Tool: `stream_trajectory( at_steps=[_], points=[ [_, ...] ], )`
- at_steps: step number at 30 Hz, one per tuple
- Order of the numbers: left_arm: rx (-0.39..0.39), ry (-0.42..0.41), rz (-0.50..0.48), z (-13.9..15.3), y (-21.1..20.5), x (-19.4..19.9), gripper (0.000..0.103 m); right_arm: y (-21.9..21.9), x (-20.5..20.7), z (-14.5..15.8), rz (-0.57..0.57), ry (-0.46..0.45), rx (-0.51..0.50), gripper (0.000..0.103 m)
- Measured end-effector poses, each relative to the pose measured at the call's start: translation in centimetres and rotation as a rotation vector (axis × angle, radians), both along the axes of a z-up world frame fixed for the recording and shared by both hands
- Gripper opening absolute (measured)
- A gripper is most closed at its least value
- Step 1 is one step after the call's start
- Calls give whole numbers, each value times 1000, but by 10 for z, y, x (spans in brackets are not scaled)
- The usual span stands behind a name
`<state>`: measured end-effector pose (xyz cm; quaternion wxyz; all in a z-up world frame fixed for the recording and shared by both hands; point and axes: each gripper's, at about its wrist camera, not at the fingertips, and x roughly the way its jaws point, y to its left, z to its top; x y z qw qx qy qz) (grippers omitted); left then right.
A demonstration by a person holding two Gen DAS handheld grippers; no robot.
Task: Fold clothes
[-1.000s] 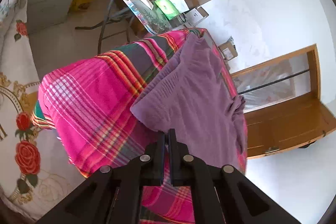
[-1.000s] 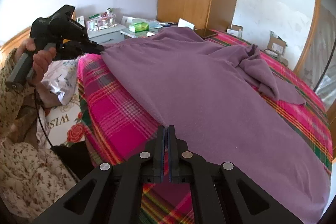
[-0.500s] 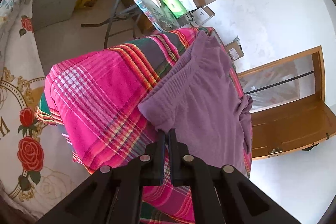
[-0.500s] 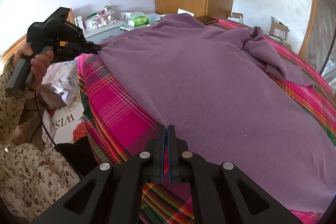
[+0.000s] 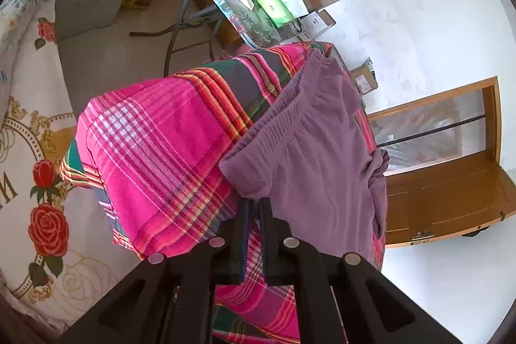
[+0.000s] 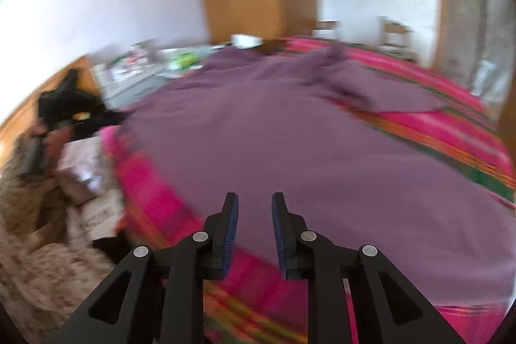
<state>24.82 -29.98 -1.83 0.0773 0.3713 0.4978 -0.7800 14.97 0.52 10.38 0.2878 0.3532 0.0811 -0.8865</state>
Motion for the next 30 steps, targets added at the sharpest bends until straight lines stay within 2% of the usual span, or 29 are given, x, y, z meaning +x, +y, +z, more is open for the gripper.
stream_trajectory(
  at_steps=[3,6,9,13,18,24,28,30],
  points=[
    [-14,-1,13,4,-2,3,7,22,-17,-7,-107,-22,6,22],
    [-55,-1,30,14,-4,4,11,31,-26,-22,-164,-61,35,22],
    [-84,6,37,25,-7,4,17,32,-29,-32,-162,-97,47,22],
    [-113,19,9,43,-3,-10,22,33,-31,-20,-146,-70,50,22],
    [-159,36,-76,74,9,-43,26,39,-45,26,-139,12,41,22],
    [-277,76,-179,127,26,-98,30,44,-78,83,-157,108,68,22],
    [-372,70,-245,159,35,-145,32,40,-108,122,-159,172,89,22],
    [-386,80,-291,172,42,-166,32,39,-125,140,-157,189,75,22]
  ],
)
